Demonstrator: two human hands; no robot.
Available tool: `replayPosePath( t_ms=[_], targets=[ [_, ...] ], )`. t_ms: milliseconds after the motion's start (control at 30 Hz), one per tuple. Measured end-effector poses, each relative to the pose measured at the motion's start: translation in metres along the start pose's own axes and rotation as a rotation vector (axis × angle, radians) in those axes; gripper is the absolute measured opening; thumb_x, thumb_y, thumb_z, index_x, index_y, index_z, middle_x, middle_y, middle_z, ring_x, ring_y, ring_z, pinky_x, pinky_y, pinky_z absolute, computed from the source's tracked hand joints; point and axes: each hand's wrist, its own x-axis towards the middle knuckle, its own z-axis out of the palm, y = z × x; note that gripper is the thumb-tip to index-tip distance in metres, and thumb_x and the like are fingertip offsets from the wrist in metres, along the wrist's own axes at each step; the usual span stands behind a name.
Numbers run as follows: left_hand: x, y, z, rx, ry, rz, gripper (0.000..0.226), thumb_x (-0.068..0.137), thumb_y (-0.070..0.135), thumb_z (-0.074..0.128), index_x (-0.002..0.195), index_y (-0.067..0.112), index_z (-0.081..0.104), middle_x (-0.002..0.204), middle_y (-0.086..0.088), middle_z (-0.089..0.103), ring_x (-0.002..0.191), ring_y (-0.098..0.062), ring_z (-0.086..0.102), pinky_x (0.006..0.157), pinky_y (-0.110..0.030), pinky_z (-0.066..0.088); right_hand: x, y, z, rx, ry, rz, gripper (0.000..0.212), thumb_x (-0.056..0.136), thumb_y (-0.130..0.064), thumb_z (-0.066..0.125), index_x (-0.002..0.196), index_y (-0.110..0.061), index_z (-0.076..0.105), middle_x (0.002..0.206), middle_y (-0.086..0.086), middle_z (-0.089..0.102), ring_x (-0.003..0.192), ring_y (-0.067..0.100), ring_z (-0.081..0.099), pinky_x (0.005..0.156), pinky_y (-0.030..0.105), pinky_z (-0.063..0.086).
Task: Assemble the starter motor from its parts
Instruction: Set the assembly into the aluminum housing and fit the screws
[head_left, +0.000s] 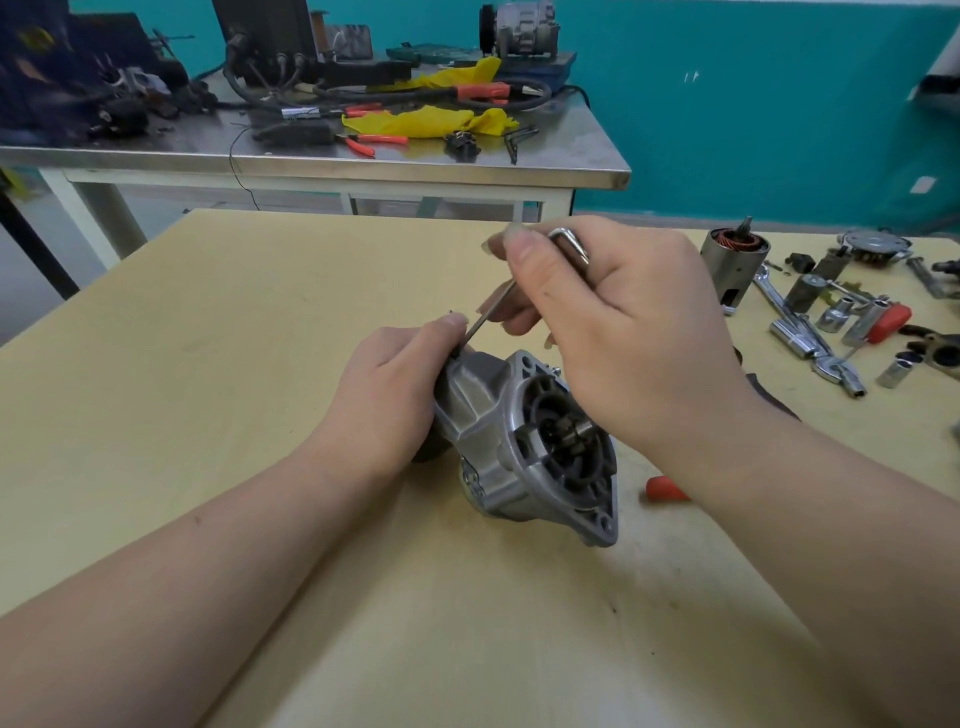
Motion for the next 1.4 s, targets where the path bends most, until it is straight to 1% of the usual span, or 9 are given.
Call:
replayPosePath(
  t_ms=[133, 300, 500, 633, 733, 833, 1000, 1233, 1400],
  targets=[
    [-0.005, -0.003, 0.004, -0.032, 0.084, 0.025, 0.069, 0.083, 0.062, 0.056, 0.068, -0.005, 0.049, 0.057, -0.004, 0.036, 0.054, -0.021, 0.030, 0.055, -0.034, 0.028, 0.001, -0.014, 0.001, -0.164, -0.020, 0.085, 0.043, 0.108, -0.045, 0.043, 0.144, -0.028, 0.060, 0.082, -0.013, 0.078, 0.097, 0.009, 0.071, 0.088, 0.042, 0.056],
    [-0.003, -0.003, 0.007, -0.013, 0.136, 0.035, 0.053, 0.089, 0.057, 0.056, 0.060, 0.018, 0.036, 0.058, 0.002, 0.030, 0.058, -0.023, 0.025, 0.058, -0.049, 0.026, -0.006, -0.020, 0.008, -0.156, -0.008, 0.017, 0.046, 0.109, -0.033, 0.044, 0.154, -0.025, 0.047, 0.085, -0.005, 0.077, 0.088, 0.018, 0.072, 0.081, 0.046, 0.056],
    [-0.003, -0.006, 0.008, -0.010, 0.178, 0.030, 0.060, 0.086, 0.064, 0.054, 0.064, 0.009, 0.041, 0.056, 0.001, 0.034, 0.057, -0.022, 0.029, 0.059, -0.047, 0.027, 0.001, -0.010, 0.006, -0.010, -0.032, 0.117, 0.026, 0.110, -0.033, 0.044, 0.122, -0.027, 0.066, 0.069, -0.007, 0.071, 0.063, 0.002, 0.063, 0.060, 0.027, 0.045],
    [-0.002, -0.005, 0.007, -0.013, 0.158, 0.015, 0.057, 0.085, 0.062, 0.055, 0.064, 0.011, 0.039, 0.057, 0.001, 0.034, 0.057, -0.023, 0.028, 0.061, -0.049, 0.026, 0.009, 0.000, 0.000, 0.040, -0.107, 0.019, 0.032, 0.109, -0.027, 0.049, 0.140, -0.025, 0.058, 0.098, -0.015, 0.071, 0.091, 0.003, 0.069, 0.072, 0.021, 0.053],
    [-0.002, -0.004, 0.007, -0.006, 0.150, 0.001, 0.053, 0.085, 0.061, 0.055, 0.061, 0.018, 0.037, 0.058, 0.000, 0.032, 0.058, -0.023, 0.027, 0.061, -0.050, 0.026, 0.015, 0.006, -0.004, 0.171, -0.178, -0.043, 0.030, 0.107, -0.013, 0.054, 0.135, -0.023, 0.058, 0.091, -0.001, 0.073, 0.080, 0.019, 0.075, 0.063, 0.031, 0.059],
    [-0.001, -0.003, 0.007, -0.008, 0.147, -0.001, 0.056, 0.086, 0.061, 0.055, 0.065, 0.013, 0.037, 0.060, -0.002, 0.031, 0.060, -0.024, 0.027, 0.060, -0.053, 0.025, 0.020, 0.010, -0.015, 0.119, -0.319, -0.113, 0.027, 0.107, -0.025, 0.054, 0.132, -0.019, 0.063, 0.101, -0.004, 0.073, 0.089, 0.019, 0.074, 0.066, 0.022, 0.055],
    [-0.001, -0.003, 0.005, -0.013, 0.104, 0.009, 0.061, 0.087, 0.060, 0.054, 0.072, 0.002, 0.042, 0.061, -0.003, 0.033, 0.059, -0.024, 0.027, 0.061, -0.050, 0.025, 0.028, 0.012, -0.036, 0.225, -0.590, -0.144, 0.060, 0.109, -0.028, 0.036, 0.166, -0.022, 0.019, 0.129, 0.003, 0.067, 0.100, 0.030, 0.062, 0.068, 0.036, 0.048],
    [-0.004, -0.002, 0.005, -0.004, 0.082, 0.026, 0.072, 0.084, 0.059, 0.053, 0.081, -0.012, 0.047, 0.064, -0.009, 0.034, 0.057, -0.021, 0.030, 0.054, -0.034, 0.023, 0.029, 0.012, -0.034, 0.422, -0.596, -0.104, 0.045, 0.109, -0.015, 0.041, 0.153, -0.010, 0.044, 0.128, 0.009, 0.073, 0.102, 0.035, 0.071, 0.070, 0.045, 0.052],
    [-0.002, -0.003, 0.005, -0.008, 0.099, 0.009, 0.069, 0.087, 0.059, 0.055, 0.078, -0.008, 0.045, 0.066, -0.010, 0.033, 0.061, -0.024, 0.028, 0.056, -0.048, 0.023, 0.029, 0.011, -0.030, 0.298, -0.506, -0.169, 0.024, 0.106, -0.020, 0.052, 0.117, -0.011, 0.071, 0.105, 0.010, 0.077, 0.090, 0.031, 0.074, 0.067, 0.037, 0.054]
  ],
)
